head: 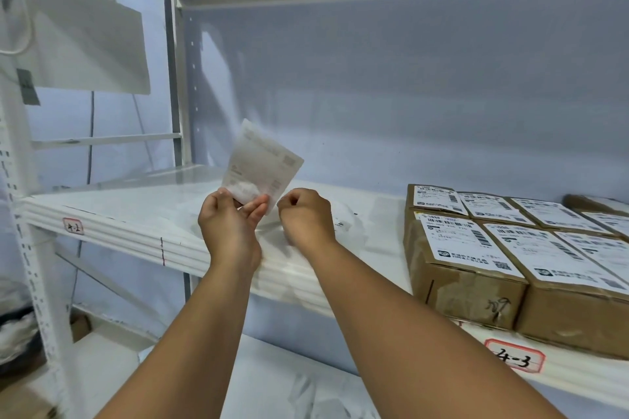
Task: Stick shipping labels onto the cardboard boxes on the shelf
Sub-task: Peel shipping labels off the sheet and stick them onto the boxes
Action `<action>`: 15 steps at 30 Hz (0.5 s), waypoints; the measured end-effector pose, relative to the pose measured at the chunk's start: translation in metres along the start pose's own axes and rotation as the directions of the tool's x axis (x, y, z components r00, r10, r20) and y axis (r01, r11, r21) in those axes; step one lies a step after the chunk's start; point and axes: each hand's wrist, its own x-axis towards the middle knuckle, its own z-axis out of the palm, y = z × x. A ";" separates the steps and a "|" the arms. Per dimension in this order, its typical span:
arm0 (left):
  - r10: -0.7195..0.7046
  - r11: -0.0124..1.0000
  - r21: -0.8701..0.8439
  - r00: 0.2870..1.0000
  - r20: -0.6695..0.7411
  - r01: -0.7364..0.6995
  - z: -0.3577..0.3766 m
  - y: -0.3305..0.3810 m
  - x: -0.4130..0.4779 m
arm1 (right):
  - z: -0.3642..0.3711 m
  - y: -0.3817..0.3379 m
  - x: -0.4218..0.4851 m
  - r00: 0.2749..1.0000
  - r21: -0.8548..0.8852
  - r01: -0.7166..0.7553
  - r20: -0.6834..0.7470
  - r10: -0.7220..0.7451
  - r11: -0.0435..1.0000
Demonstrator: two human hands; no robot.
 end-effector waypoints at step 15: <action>-0.158 0.969 -0.164 0.975 0.158 0.184 0.002 0.020 -0.008 | -0.031 -0.040 -0.038 0.917 0.784 -0.395 0.306 0.256 0.478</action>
